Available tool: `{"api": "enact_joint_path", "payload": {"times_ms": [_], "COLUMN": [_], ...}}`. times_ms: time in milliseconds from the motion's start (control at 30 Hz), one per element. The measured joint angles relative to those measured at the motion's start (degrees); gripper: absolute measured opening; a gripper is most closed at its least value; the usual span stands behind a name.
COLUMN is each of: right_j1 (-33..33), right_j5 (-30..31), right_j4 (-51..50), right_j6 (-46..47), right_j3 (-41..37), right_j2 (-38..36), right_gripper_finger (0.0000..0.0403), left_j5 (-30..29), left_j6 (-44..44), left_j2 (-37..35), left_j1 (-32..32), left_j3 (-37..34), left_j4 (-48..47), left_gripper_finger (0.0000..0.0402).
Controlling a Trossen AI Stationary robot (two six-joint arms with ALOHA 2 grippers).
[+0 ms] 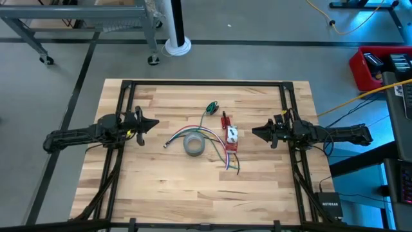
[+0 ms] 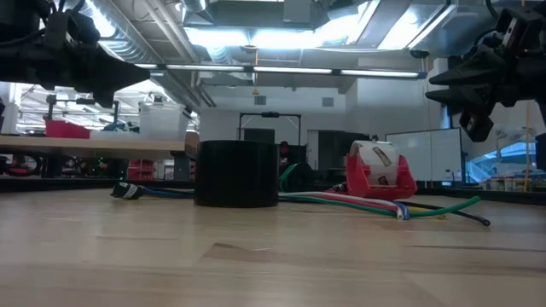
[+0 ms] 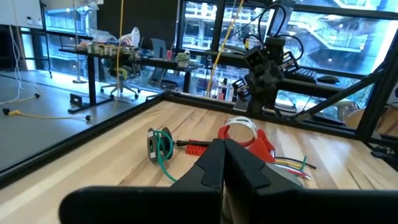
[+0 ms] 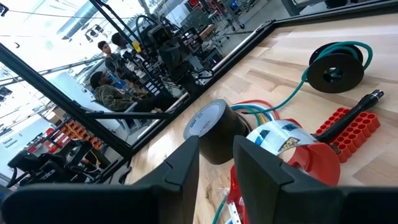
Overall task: Coil cords
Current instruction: Return to Home Position
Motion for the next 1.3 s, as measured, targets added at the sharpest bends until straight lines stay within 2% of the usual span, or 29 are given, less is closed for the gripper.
{"api": "enact_joint_path", "payload": {"times_ms": [1300], "right_j1": [0.0], "right_j5": [-1.4], "right_j4": [0.4], "right_j6": [0.0], "right_j3": [0.0], "right_j2": [0.0], "right_gripper_finger": [0.0104], "left_j5": [0.0], "left_j6": [0.0], "left_j2": [0.0], "left_j1": [0.0], "left_j3": [0.0], "left_j4": [0.0], "left_gripper_finger": [0.0000]}}
